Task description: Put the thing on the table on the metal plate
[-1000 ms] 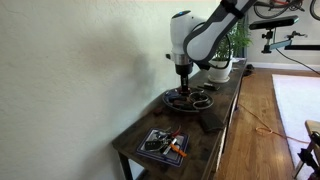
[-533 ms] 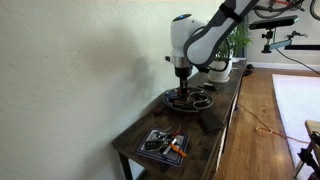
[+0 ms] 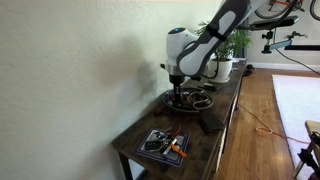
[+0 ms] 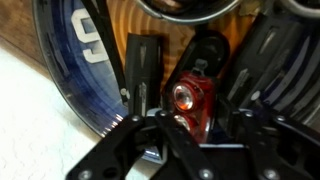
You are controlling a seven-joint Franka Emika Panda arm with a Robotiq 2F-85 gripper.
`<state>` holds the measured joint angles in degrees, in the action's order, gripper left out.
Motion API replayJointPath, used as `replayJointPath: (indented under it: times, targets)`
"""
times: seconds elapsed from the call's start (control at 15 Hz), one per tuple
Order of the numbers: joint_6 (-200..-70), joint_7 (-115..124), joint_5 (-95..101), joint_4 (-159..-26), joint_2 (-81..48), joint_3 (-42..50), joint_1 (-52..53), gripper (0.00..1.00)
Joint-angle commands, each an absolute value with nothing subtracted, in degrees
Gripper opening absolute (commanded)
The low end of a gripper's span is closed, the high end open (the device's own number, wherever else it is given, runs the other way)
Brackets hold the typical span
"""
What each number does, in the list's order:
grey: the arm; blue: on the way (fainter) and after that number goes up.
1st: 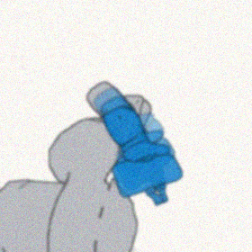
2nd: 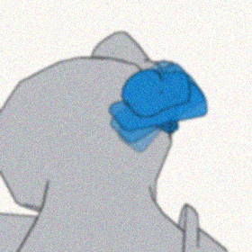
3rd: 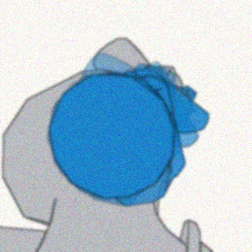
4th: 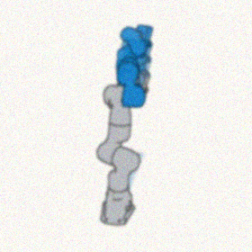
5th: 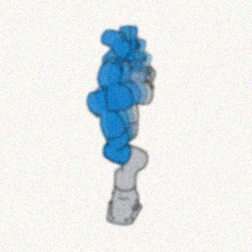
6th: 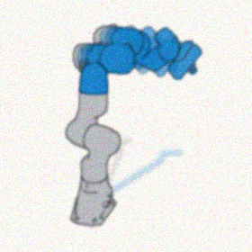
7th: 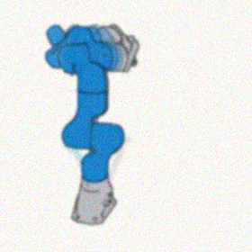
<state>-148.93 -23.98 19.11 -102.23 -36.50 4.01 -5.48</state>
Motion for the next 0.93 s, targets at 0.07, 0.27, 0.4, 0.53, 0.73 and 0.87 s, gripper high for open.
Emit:
replayJointPath:
  times: [0.07,0.27,0.4,0.53,0.73,0.87]
  targets:
    - [-148.15,-23.38,18.6,-107.52,-30.88,2.51,-5.11,0.87]
    - [-146.33,-21.2,18.83,-112.58,-24.47,2.15,-3.52,0.99]
    - [-143.8,-19.54,18.21,-115.21,-20.32,1.72,-2.79,1.0]
    - [-140.76,-18.39,16.7,-116.99,-16.67,1.0,-2.53,1.0]
    - [-136.76,-17.85,14.05,-118.26,-13.07,0.06,-2.52,1.0]
    - [-137.71,-19.29,14.77,-114.9,-16.32,0.21,-2.67,1.0]
